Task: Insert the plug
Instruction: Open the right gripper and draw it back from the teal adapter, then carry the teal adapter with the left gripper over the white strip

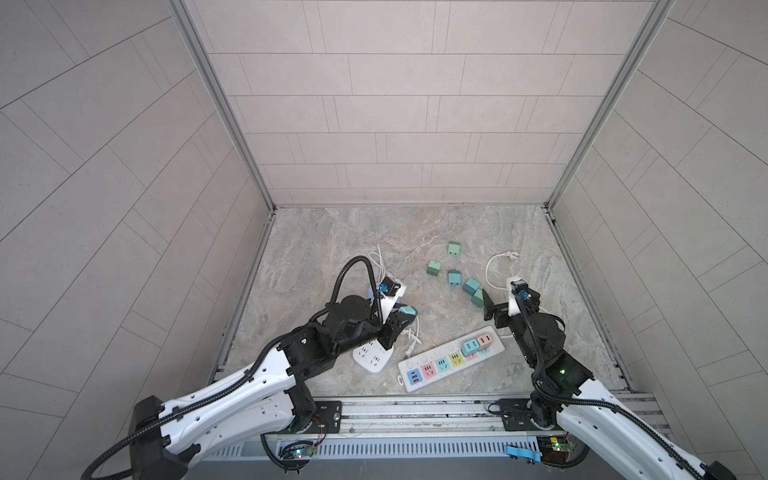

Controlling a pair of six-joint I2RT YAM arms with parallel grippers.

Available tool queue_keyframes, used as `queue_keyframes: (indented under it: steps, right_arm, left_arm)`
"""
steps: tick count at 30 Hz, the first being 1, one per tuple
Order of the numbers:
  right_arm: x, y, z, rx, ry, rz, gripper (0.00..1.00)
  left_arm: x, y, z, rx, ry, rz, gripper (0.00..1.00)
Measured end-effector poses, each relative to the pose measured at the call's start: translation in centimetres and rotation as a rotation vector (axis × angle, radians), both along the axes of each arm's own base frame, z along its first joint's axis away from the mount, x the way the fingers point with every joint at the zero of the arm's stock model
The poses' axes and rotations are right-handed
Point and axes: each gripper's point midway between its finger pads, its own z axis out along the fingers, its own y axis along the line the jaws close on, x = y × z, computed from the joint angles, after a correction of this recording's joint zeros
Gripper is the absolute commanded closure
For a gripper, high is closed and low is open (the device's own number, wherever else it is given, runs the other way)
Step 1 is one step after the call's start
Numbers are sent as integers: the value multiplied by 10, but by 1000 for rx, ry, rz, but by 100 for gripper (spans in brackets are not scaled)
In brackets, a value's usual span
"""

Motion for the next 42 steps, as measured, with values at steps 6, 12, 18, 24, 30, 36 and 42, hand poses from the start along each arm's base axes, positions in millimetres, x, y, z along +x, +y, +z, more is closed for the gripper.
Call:
queue_keyframes:
  steps: [6, 12, 18, 24, 30, 36, 42]
  right_arm:
    - [4, -48, -14, 158, 35, -204, 0]
    - [1, -64, -26, 247, 55, -308, 0]
    - [-2, -70, -38, 273, 107, -360, 0]
    - [-1, -70, -44, 274, 140, -372, 0]
    - [-1, -70, -48, 275, 156, -377, 0]
    - [-2, -70, -49, 274, 161, -379, 0]
    - [-2, -70, -49, 273, 162, -379, 0]
  left_arm:
    - [-1, 5, -15, 24, 6, 9, 100]
    - [-6, 9, -35, 50, 29, -3, 100]
    - [-11, 1, -55, 93, 74, -40, 100]
    - [-28, -23, -90, 244, 108, -98, 100]
    - [-54, -57, -90, 411, 9, -177, 100]
    - [-51, -68, -111, 618, -4, -159, 100]
    - [-50, -78, -134, 801, -7, -174, 100]
